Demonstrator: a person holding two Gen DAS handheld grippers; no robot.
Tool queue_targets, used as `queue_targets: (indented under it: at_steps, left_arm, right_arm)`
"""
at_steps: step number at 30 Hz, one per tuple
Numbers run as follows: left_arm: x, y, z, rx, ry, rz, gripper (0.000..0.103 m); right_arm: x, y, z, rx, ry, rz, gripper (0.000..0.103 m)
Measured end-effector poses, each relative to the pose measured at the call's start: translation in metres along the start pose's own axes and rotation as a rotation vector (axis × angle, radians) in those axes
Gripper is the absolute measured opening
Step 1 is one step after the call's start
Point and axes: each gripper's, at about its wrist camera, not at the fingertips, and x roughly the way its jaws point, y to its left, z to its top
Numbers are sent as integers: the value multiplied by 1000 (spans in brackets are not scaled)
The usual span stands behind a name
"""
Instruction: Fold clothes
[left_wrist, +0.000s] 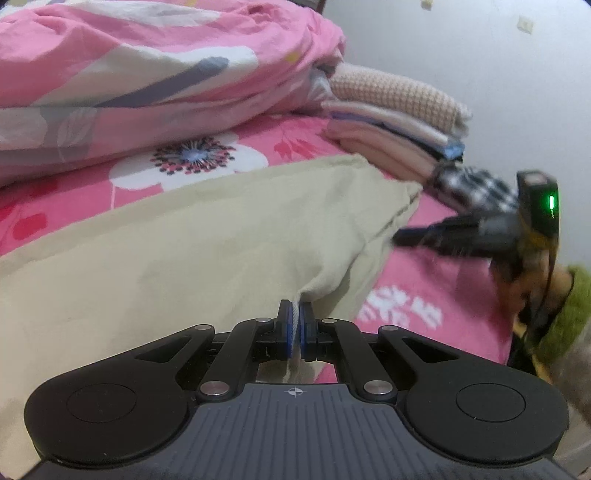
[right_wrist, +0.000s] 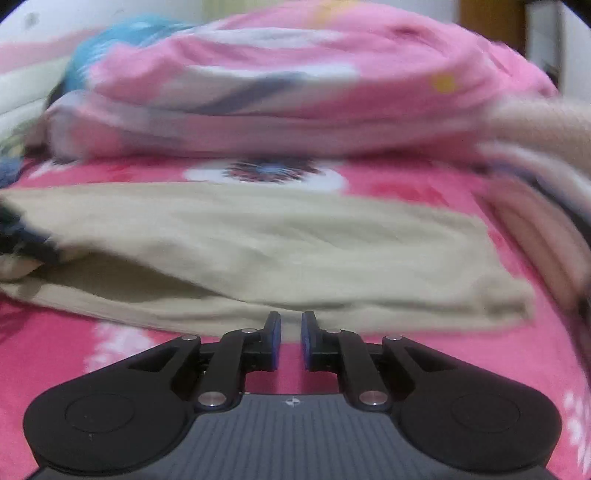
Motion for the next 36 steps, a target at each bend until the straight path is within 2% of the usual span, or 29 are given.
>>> queue_targets:
  at_steps: [4, 7, 8, 10, 15, 16, 18, 19, 20, 24, 30, 36]
  left_arm:
    - [3, -4, -7, 23, 14, 14, 3]
    - [6, -7, -12, 41, 25, 24, 3]
    - [7, -8, -14, 47, 28, 27, 3]
    - [7, -10, -15, 61, 27, 37, 3]
    - [6, -13, -16, 92, 22, 53, 4]
    - [6, -13, -16, 95, 22, 53, 4]
    - [6, -13, -15, 96, 23, 54, 4]
    - [6, -13, -15, 97, 23, 54, 4]
    - [6, -13, -15, 96, 24, 53, 4]
    - [4, -13, -14, 96, 31, 49, 4]
    - [4, -15, -14, 126, 46, 47, 4]
    - [3, -16, -13, 133, 50, 46, 4]
  right_arm:
    - [-14, -62, -6, 232, 0, -98, 13]
    - [-18, -104, -2, 465, -30, -41, 17]
    - [-16, -117, -1, 547, -39, -19, 28]
    - [-9, -139, 0, 677, -59, 7, 36]
    - [13, -172, -1, 852, -59, 23, 36]
    - [17, -174, -2, 863, -51, 19, 36]
    - [24, -176, -1, 858, -50, 8, 28]
    - [25, -176, 0, 846, -54, 0, 13]
    - [23, -176, 2, 837, -66, -8, 5]
    - [11, -176, 9, 798, -119, -46, 4]
    - [16, -176, 18, 723, -100, -98, 3]
    - [19, -178, 10, 725, -76, -121, 3]
